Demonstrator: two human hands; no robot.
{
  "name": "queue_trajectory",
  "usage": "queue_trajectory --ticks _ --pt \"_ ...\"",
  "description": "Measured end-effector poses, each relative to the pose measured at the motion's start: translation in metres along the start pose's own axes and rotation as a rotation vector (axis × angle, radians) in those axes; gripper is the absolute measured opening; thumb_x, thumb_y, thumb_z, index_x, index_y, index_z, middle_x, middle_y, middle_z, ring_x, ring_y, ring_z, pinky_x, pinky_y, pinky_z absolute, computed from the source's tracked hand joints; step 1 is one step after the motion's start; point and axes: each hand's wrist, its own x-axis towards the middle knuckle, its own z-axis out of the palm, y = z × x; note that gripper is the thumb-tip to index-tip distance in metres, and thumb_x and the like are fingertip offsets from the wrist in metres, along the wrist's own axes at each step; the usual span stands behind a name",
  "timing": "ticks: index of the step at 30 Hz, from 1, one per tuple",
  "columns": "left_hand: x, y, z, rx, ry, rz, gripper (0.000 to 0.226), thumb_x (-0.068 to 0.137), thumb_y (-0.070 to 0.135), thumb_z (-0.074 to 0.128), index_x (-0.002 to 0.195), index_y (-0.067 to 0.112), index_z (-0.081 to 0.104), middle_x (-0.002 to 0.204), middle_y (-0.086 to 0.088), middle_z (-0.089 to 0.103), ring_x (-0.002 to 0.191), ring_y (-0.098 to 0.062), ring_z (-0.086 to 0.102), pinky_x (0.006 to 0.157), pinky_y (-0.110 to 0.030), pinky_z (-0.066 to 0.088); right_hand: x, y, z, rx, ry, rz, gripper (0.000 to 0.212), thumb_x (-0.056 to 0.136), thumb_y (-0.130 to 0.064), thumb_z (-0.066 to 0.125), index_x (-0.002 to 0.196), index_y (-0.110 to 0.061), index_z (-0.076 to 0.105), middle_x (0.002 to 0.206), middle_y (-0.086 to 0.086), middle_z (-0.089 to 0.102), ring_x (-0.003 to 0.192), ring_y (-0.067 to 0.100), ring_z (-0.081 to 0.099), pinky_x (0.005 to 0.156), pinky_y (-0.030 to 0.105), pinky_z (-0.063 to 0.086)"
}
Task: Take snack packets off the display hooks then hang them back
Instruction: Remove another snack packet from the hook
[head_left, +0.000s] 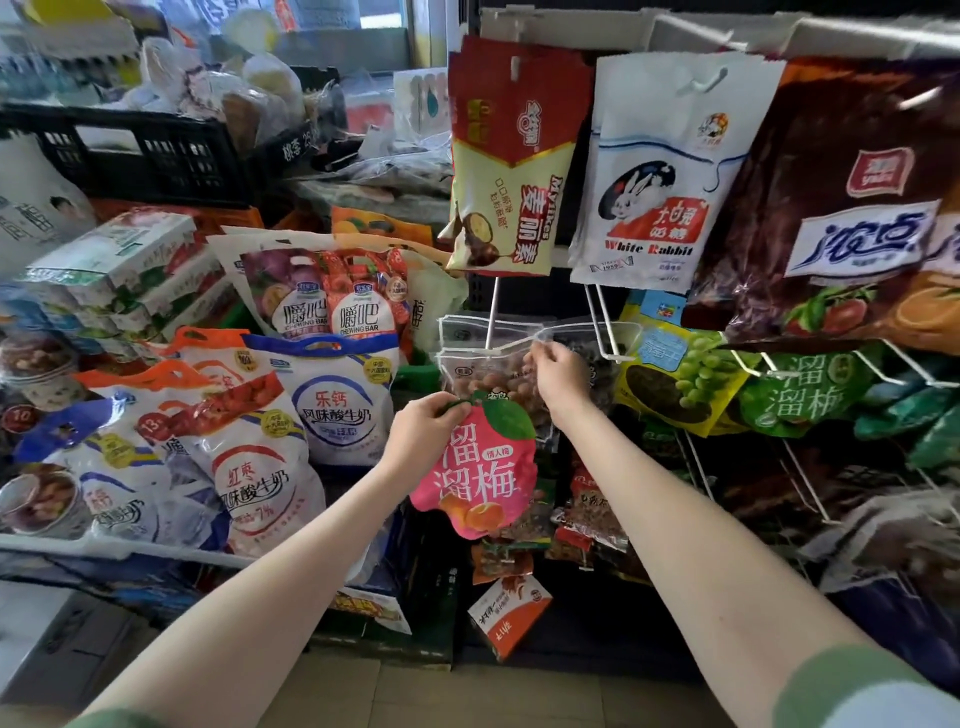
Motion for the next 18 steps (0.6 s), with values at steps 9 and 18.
queue_trajectory --ticks 9,18 --pt "-0.008 0.027 0.072 0.062 0.014 0.029 0.009 0.09 0.029 0.06 0.089 0.023 0.066 0.078 -0.001 0.069 0.064 -0.018 0.058 0.055 -0.033 0.043 -0.026 0.016 -0.065 0.015 -0.278 -0.027 0.045 0.091 -0.033 0.058 0.129 -0.012 0.047 0.12 0.005 0.056 0.108 0.015 0.054 0.096 0.032 0.043" --pt "-0.065 0.08 0.276 0.156 -0.262 0.091 0.01 0.09 0.028 0.059 0.085 0.025 0.068 0.081 -0.007 0.071 0.069 -0.023 0.062 0.062 -0.036 0.048 -0.065 0.116 -0.296 -0.462 -0.415 0.019 0.04 0.087 -0.022 0.065 0.125 -0.012 0.057 0.125 0.005 0.057 0.116 0.02 0.052 0.08 0.024 0.043"
